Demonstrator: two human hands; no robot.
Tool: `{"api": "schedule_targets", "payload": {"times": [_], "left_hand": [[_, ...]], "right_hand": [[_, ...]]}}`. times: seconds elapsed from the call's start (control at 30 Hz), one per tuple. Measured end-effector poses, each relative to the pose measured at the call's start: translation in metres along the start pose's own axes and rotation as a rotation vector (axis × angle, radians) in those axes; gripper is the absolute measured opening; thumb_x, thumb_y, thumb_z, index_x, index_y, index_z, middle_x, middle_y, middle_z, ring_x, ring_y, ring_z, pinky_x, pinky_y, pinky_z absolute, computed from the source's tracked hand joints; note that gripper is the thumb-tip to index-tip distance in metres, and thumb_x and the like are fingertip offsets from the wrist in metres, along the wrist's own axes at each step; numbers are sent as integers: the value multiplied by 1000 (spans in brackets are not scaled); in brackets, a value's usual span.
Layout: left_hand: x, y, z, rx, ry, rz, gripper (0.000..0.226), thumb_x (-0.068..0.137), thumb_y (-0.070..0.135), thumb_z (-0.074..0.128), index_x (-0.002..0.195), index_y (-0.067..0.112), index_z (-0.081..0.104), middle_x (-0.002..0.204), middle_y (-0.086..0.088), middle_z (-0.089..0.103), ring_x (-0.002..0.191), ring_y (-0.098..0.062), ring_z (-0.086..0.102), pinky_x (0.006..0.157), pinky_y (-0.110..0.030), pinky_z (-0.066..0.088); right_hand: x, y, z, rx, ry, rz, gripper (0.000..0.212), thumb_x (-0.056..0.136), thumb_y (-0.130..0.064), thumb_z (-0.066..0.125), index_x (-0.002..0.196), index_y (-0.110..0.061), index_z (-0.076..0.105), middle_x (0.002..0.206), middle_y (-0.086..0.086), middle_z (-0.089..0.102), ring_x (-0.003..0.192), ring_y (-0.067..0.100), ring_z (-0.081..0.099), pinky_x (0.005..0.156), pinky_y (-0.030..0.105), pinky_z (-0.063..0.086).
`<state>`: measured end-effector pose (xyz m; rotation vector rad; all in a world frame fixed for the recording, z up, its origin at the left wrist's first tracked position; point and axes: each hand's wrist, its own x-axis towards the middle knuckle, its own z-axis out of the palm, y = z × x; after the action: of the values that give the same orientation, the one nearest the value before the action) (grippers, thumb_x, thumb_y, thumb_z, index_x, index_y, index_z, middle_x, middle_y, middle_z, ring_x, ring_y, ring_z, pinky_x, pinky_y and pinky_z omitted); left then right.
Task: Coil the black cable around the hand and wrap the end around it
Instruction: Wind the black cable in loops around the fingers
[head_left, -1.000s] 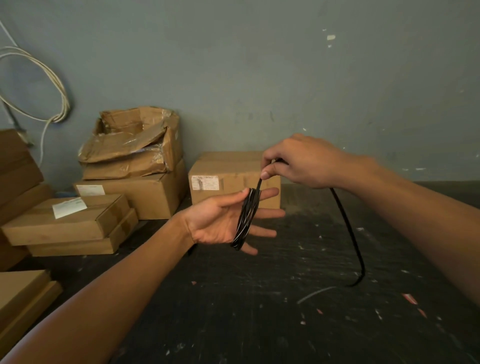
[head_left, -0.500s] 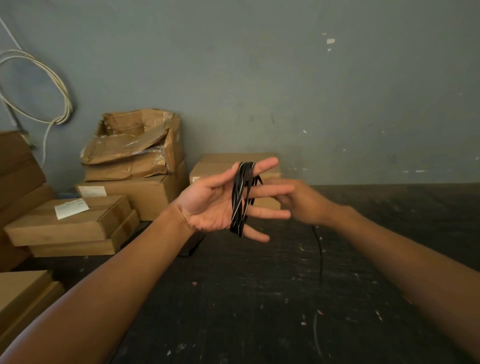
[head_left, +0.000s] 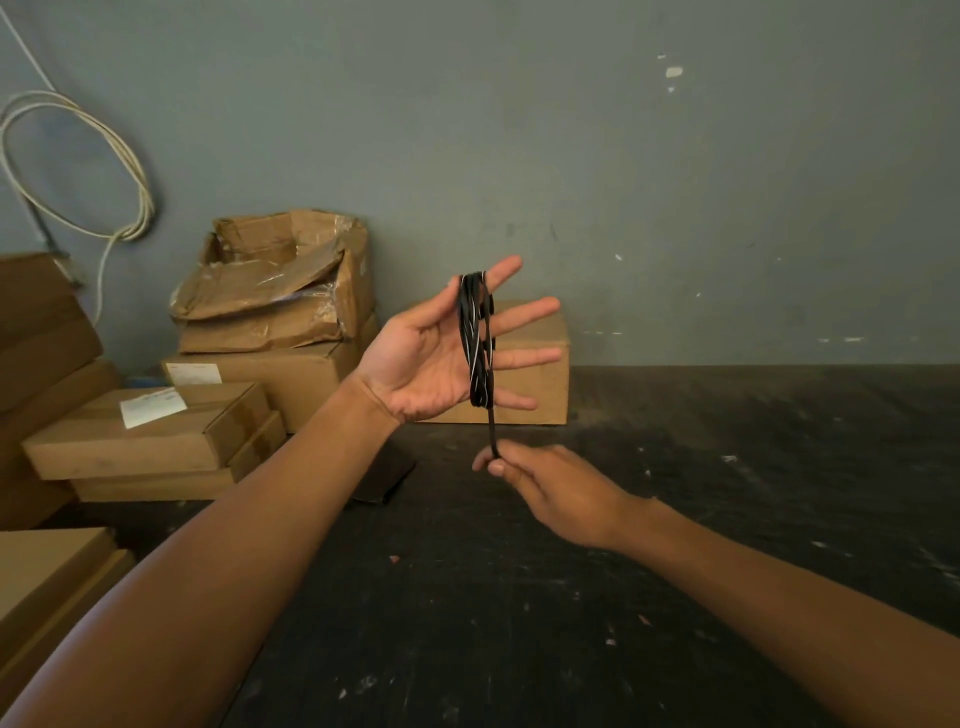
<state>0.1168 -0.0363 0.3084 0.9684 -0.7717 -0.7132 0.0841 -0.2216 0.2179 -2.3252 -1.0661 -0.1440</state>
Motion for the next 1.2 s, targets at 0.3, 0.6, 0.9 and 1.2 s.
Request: {"api": "schedule_targets", "payload": {"times": [0.3, 0.6, 0.9, 1.2], "left_hand": [[7, -2, -18, -14, 240, 96, 50, 100, 47, 27, 148, 35, 35, 156, -14, 34, 138, -50, 34, 99, -77, 28], [7, -12, -32, 53, 390, 25, 49, 101, 48, 24, 147, 37, 36, 154, -11, 39, 136, -45, 40, 103, -71, 30], [-1, -18, -33, 78, 308, -101, 51, 101, 46, 28, 149, 34, 36, 146, -11, 50, 124, -35, 55, 96, -65, 42], [-5, -34, -23, 128, 210, -335, 57, 93, 48, 43, 149, 35, 37, 156, -8, 37, 141, -38, 36, 109, -72, 21]], "right_hand": [[-1, -14, -4, -21, -2, 25, 25, 102, -40, 34, 109, -30, 56, 88, 1, 67, 77, 13, 63, 73, 44, 54], [0, -33, -41, -208, 49, -24, 27, 102, -38, 38, 94, -25, 61, 77, -7, 63, 65, 5, 58, 61, 28, 48], [13, -33, -90, -358, 163, -6, 19, 99, -39, 48, 100, -30, 64, 59, -21, 42, 53, -2, 44, 50, 26, 31], [29, -34, -133, -430, 254, -58, 20, 95, -40, 55, 96, -26, 70, 88, -10, 72, 80, 15, 63, 68, 35, 50]]}}
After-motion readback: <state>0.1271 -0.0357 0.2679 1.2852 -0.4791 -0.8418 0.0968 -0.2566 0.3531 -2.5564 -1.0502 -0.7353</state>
